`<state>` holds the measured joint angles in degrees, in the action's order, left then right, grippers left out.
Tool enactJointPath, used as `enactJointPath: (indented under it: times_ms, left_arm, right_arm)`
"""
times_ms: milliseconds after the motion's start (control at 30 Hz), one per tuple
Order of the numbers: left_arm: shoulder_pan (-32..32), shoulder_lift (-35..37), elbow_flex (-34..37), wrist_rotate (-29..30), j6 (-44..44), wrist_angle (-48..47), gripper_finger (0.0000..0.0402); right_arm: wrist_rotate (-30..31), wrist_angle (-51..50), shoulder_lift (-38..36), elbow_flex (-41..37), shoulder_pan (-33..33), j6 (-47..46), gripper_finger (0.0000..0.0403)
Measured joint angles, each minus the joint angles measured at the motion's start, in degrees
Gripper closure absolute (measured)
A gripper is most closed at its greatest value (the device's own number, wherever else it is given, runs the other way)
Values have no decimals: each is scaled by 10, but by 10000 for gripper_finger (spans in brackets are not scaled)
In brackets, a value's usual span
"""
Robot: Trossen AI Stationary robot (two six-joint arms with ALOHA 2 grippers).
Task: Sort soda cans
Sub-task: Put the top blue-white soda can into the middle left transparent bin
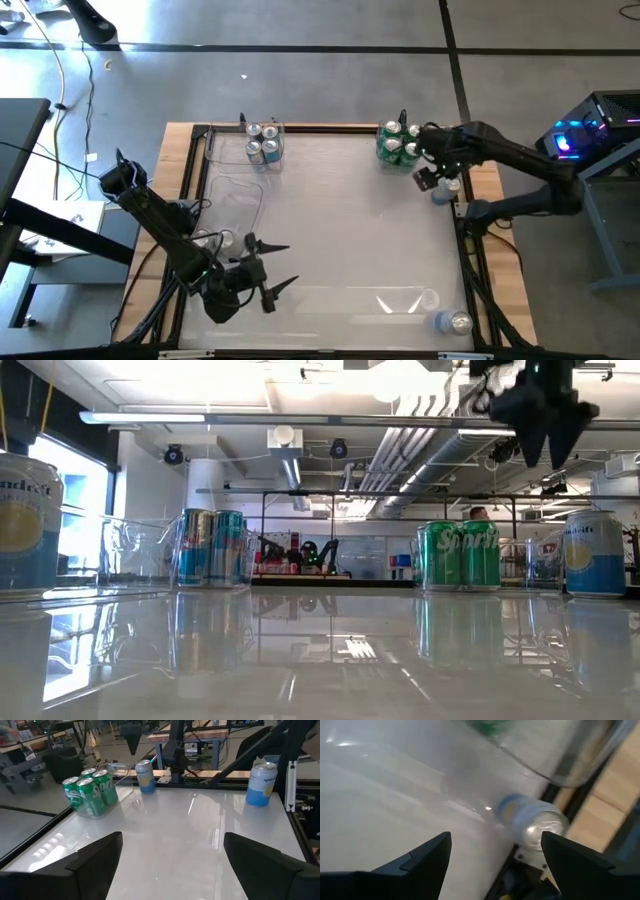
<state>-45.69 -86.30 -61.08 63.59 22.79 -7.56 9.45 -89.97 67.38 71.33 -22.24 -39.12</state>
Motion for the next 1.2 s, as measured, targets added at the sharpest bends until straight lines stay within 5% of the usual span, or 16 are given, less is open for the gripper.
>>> enactJointPath:
  times_ms: [367, 867, 1200]
  left_arm:
    - [0, 0, 0, 0, 9, -26, 55]
    - [0, 0, 0, 0, 27, -51, 55]
    - [0, 0, 0, 0, 27, -51, 55]
  right_arm:
    - [1, -1, -12, -125, -134, 66, 97]
    - [44, 44, -13, -206, -187, 92, 97]
    - [10, 66, -13, -206, -198, 110, 97]
